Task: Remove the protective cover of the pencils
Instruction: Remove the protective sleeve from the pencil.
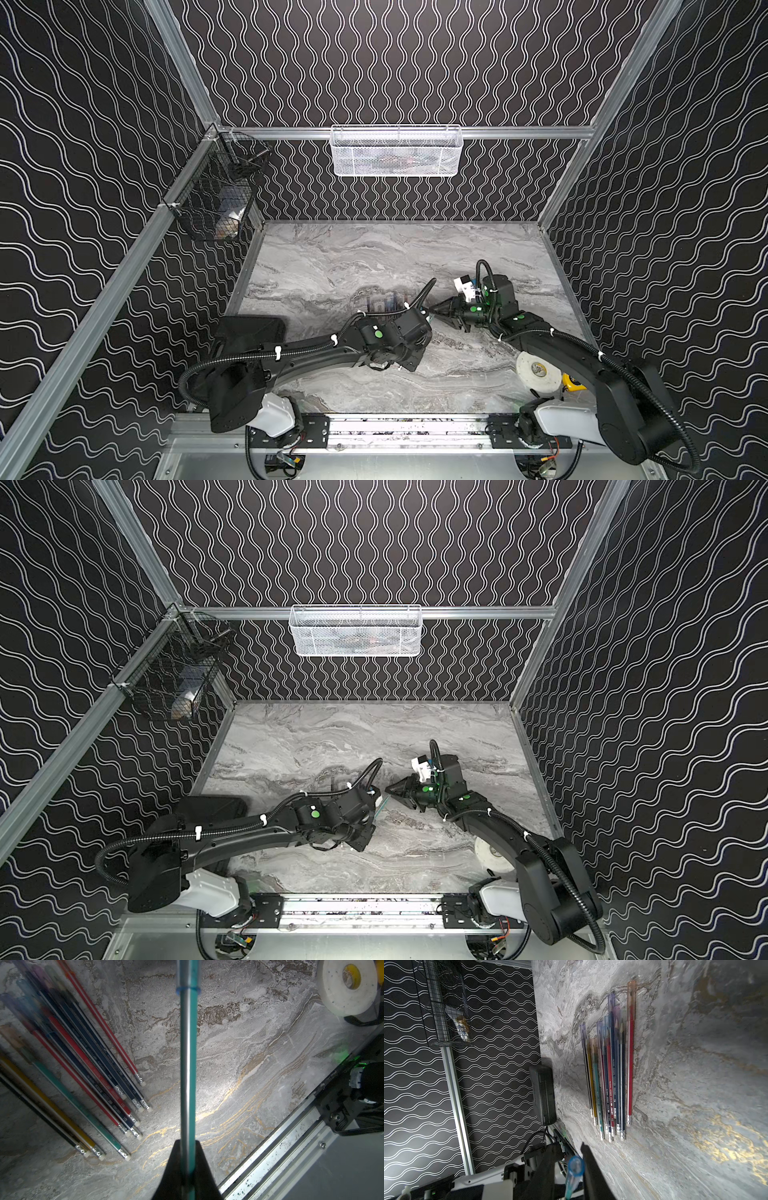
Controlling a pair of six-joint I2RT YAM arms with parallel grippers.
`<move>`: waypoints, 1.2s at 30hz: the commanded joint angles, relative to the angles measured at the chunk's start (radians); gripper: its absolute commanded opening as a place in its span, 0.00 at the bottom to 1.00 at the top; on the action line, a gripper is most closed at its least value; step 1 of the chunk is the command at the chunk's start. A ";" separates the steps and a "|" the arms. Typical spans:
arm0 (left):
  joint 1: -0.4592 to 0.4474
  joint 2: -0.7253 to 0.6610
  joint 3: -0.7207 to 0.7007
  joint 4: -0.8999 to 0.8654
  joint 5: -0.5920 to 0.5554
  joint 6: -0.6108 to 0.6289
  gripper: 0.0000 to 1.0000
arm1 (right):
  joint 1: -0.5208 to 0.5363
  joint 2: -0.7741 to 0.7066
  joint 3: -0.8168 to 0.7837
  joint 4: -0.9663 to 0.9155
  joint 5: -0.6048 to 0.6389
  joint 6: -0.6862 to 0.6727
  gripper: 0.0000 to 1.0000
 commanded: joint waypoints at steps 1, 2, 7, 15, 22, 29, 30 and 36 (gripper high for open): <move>-0.004 0.002 0.011 0.008 0.002 -0.002 0.00 | 0.001 -0.020 0.010 -0.022 0.043 -0.014 0.17; -0.003 0.001 0.009 0.005 -0.001 -0.002 0.00 | 0.001 -0.028 0.013 -0.040 0.055 -0.021 0.14; -0.006 -0.011 -0.006 0.000 -0.012 -0.012 0.00 | -0.001 -0.053 0.022 -0.088 0.109 -0.033 0.04; -0.011 -0.054 -0.051 0.012 -0.028 -0.033 0.00 | -0.049 -0.072 0.019 -0.113 0.150 -0.027 0.00; -0.014 -0.066 -0.079 0.015 -0.014 -0.032 0.00 | -0.079 -0.079 0.049 -0.152 0.149 -0.049 0.01; -0.014 -0.062 -0.085 0.010 0.017 0.002 0.00 | -0.111 -0.062 0.062 -0.136 0.127 -0.041 0.00; -0.014 -0.058 -0.084 0.009 0.023 0.006 0.00 | -0.115 -0.057 0.066 -0.135 0.126 -0.042 0.00; -0.017 -0.041 -0.081 0.000 0.045 0.017 0.00 | -0.137 -0.037 0.084 -0.126 0.107 -0.045 0.00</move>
